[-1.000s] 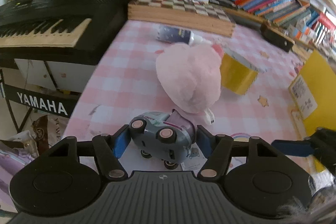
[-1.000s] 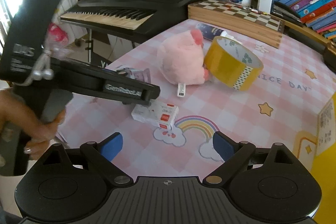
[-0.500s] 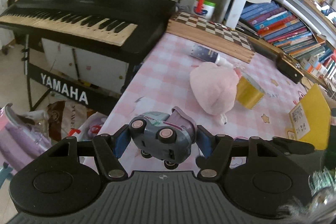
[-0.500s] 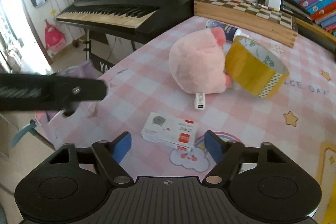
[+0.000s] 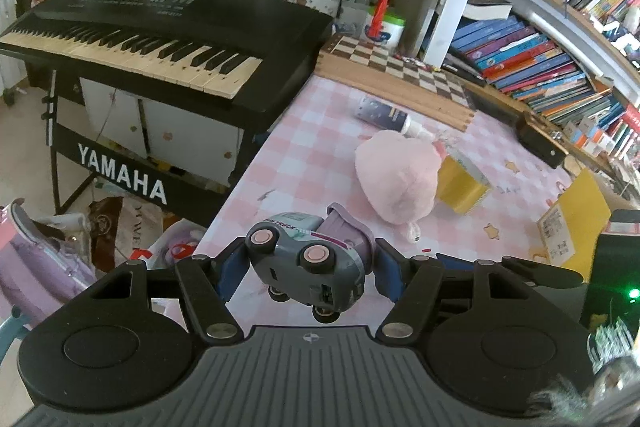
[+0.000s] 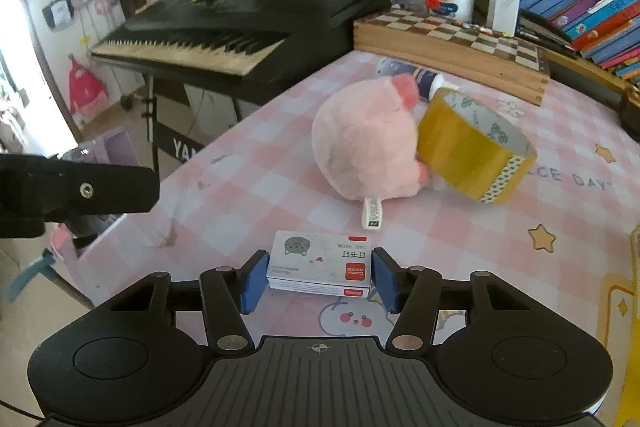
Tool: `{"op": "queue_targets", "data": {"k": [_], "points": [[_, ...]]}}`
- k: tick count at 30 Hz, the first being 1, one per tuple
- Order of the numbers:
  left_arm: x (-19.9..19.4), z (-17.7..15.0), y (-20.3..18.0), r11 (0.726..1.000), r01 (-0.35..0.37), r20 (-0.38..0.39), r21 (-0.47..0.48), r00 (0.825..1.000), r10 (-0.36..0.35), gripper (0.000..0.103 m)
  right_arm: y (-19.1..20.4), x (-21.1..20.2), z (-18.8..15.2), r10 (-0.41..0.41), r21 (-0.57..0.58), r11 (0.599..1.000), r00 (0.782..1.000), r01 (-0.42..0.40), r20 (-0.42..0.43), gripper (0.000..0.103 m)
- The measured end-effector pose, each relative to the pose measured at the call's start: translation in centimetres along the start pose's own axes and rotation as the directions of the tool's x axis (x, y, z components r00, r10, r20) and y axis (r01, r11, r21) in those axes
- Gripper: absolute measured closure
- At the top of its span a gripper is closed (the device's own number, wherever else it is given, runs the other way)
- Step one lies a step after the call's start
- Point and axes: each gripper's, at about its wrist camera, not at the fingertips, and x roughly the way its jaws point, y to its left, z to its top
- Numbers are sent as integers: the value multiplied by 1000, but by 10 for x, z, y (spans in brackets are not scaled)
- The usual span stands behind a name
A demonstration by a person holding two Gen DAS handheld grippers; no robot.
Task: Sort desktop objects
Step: 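Lift the grey toy car with the left gripper while the right gripper grasps the white card box, then carry the toy car and white card box with both tools toward the yellow box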
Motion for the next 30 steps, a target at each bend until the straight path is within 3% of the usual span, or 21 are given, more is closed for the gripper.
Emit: {"op": "queue_targets", "data": {"k": [13,30], "points": [[-29,-4,-20,992,120,54,45,991,-122,39,-21,-59,0,-45,60,997,997,41,57,48],[-74,-30,-43,941,324,31,98,944,-328,39,-29,-138,-32,-89,165,984,992,74,89,48]]}}
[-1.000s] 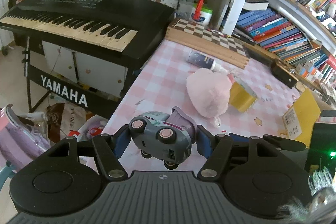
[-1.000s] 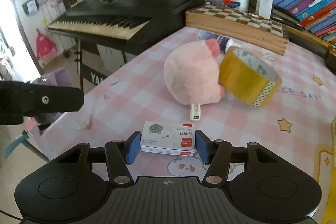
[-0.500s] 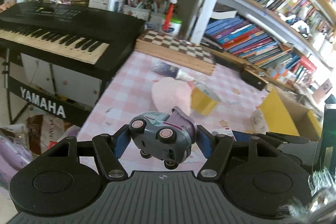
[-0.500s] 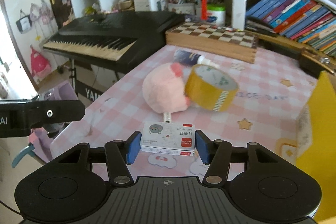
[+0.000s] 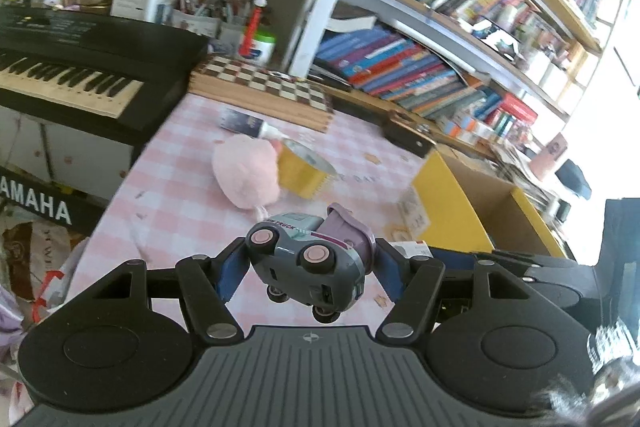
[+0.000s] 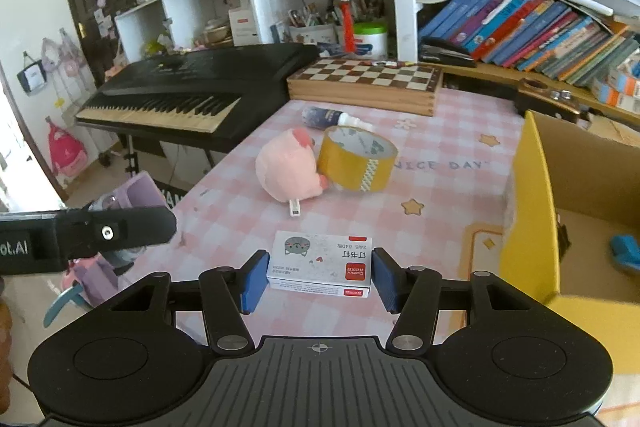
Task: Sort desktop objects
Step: 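Carry the toy car and white card box with both tools toward the yellow box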
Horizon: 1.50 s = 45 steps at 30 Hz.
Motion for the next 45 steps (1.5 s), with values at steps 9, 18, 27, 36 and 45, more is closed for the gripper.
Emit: {"op": "queue_targets", "data": {"k": [9,18,27,36,45], "points": [[-20,-25,-10,998,65,-41,27,997,-64,39,7,-32,-34,-42,57,997,999,42,-13,48],[-41,-53,-25,983,158,-106,90,983,-148,39,15,-71,-78,-119,130,984,993,120,-15,48],[-46,-75,-45,955,260,-179,145,956,-233,39,11,-101,-114,-207,230,951,978,209,-34,48],[-33,-84,-80,898,385,-262,212,908,-327,39,-7,-131,-138,-317,325,892,947,315,-51,48],[-16,-89,-112,852,461,-319,248,869,-378,39,-28,-146,-149,-376,378,846,924,376,-77,48]]}}
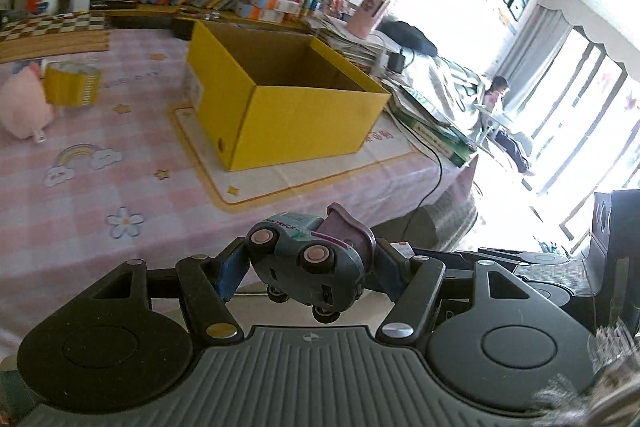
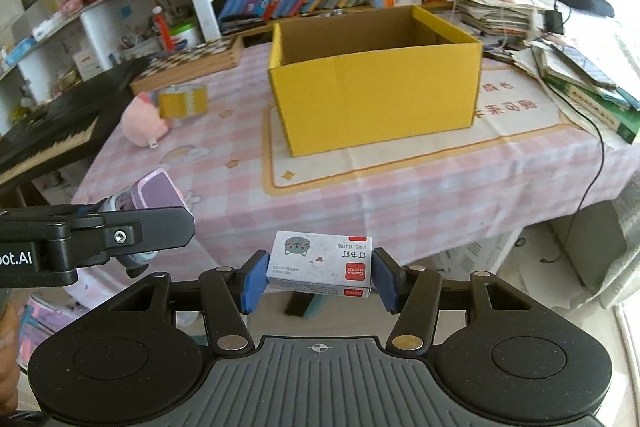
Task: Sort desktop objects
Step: 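Carry the toy car and white card box with both tools toward the yellow box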
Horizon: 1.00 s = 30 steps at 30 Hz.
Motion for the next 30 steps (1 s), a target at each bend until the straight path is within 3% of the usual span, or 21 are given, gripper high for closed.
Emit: {"op": "queue_targets", "data": {"k": [30], "points": [[67,42,-36,998,-61,-9,-16,998,61,39,-68,39,51,70,-19,997,996,-71,-48,48]]}}
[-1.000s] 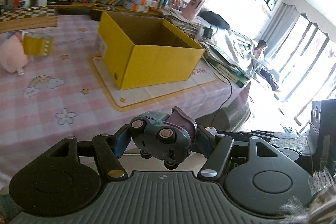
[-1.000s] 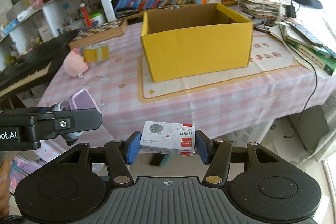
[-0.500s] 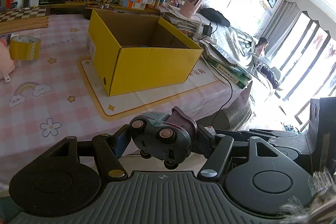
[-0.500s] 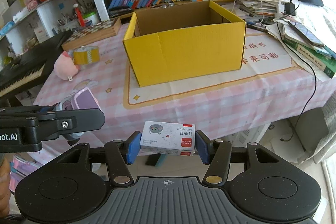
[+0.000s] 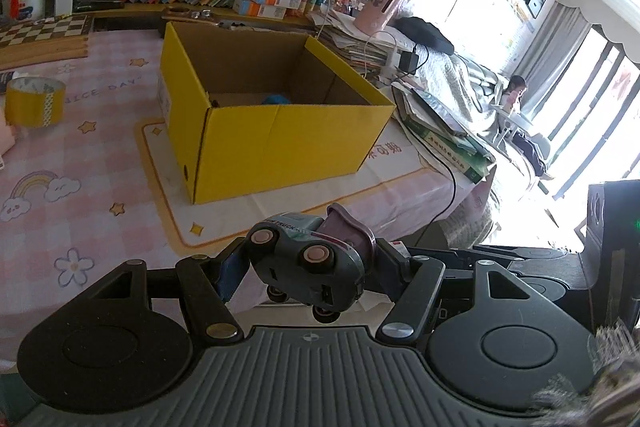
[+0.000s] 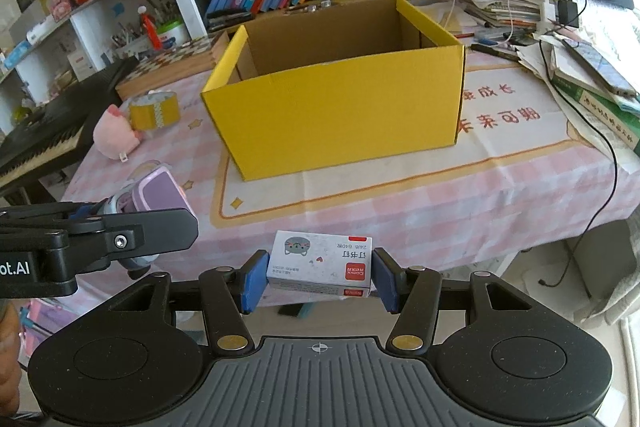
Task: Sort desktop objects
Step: 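Carry the toy car and white card box with both tools toward the yellow box, then lower both tools into the yellow box and open both grippers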
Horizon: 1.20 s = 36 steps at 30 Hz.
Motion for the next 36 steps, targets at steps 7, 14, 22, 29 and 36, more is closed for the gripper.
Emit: {"op": "queue_targets", "data": {"k": [7,14,22,29,36], "points": [[15,20,-16,1000,-14,41,14,999,13,39,-22,1,21,6,-35,999,999,-5,42,48],[25,51,-32,1000,-21,119,15,993,19,39,-39,-1,54,26,-110,994,993,-14,114,48],[29,94,-42,998,-62,218,27,974,55,39,-53,0,107,88,-210,977,972,-41,216,48],[49,122,-38,988,-145,246,45,961,130,39,-53,26,138,129,-336,940,966,-48,224,48],[91,142,-23,973,-208,169,102,967,189,39,-40,74,163,150,-550,832,984,-71,100,48]]}}
